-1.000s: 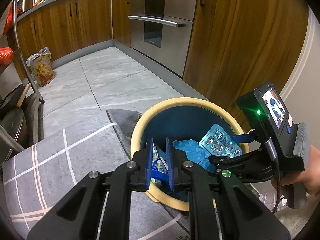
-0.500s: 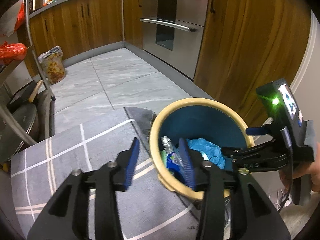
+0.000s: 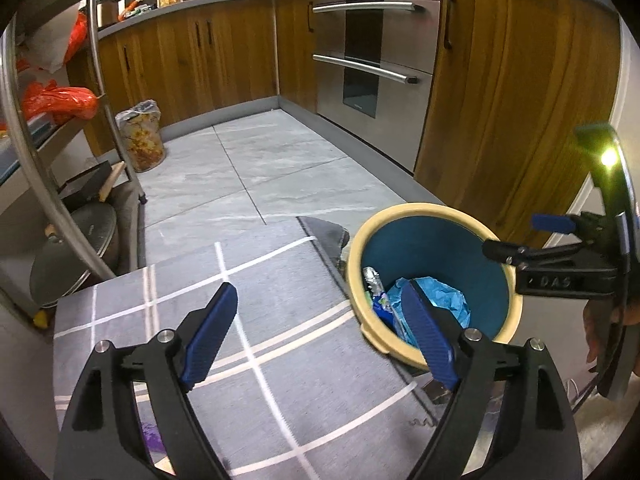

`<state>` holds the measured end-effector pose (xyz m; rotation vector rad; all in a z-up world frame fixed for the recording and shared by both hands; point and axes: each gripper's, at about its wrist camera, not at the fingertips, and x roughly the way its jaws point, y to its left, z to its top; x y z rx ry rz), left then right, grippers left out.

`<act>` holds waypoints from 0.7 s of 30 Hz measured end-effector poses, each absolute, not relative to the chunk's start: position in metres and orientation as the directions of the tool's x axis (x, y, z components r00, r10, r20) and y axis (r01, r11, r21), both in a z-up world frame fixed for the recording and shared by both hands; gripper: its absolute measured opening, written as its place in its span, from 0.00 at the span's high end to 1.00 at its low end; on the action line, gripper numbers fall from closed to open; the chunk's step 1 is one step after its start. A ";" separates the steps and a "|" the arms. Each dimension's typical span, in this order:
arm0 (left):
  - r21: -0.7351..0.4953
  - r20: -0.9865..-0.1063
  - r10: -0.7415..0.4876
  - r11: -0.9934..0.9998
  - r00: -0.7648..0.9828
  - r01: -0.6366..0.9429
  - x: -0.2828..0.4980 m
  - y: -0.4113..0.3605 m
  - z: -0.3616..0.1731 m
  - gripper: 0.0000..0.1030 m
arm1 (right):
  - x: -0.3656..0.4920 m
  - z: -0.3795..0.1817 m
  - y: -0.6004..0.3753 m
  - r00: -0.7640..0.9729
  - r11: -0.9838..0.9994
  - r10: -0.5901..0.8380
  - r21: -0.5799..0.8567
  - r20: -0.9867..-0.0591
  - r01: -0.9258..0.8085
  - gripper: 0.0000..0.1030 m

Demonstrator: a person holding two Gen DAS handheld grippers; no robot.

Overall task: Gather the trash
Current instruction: 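Move both open tools back over the spray bottle and paper cup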

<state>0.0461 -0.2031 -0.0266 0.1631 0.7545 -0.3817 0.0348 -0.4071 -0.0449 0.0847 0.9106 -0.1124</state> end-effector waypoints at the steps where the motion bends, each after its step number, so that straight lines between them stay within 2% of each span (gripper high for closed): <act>1: 0.009 -0.691 -0.277 0.920 0.667 0.391 0.043 -0.199 -0.025 0.18 | 0.032 -0.039 -0.403 0.631 0.991 -0.055 0.034 -0.774 0.128 0.09; 5: 0.010 -0.682 -0.268 0.927 0.680 0.375 0.035 -0.184 -0.019 0.16 | 0.023 -0.015 -0.387 0.724 0.995 -0.041 0.036 -0.689 0.090 0.05; 11: 0.003 -0.678 -0.231 0.948 0.698 0.317 0.029 -0.150 -0.011 0.14 | 0.017 0.008 -0.355 0.780 0.998 -0.051 -0.005 -0.624 0.061 0.05; 15: -0.005 -0.676 -0.197 0.965 0.710 0.263 0.023 -0.120 -0.008 0.13 | 0.016 0.013 -0.324 0.787 1.000 0.020 -0.003 -0.617 -0.028 0.05; 21: 0.001 -0.680 -0.130 0.984 0.721 0.178 0.013 -0.073 -0.007 0.10 | 0.026 0.002 -0.281 0.733 0.991 0.119 0.032 -0.670 -0.131 0.05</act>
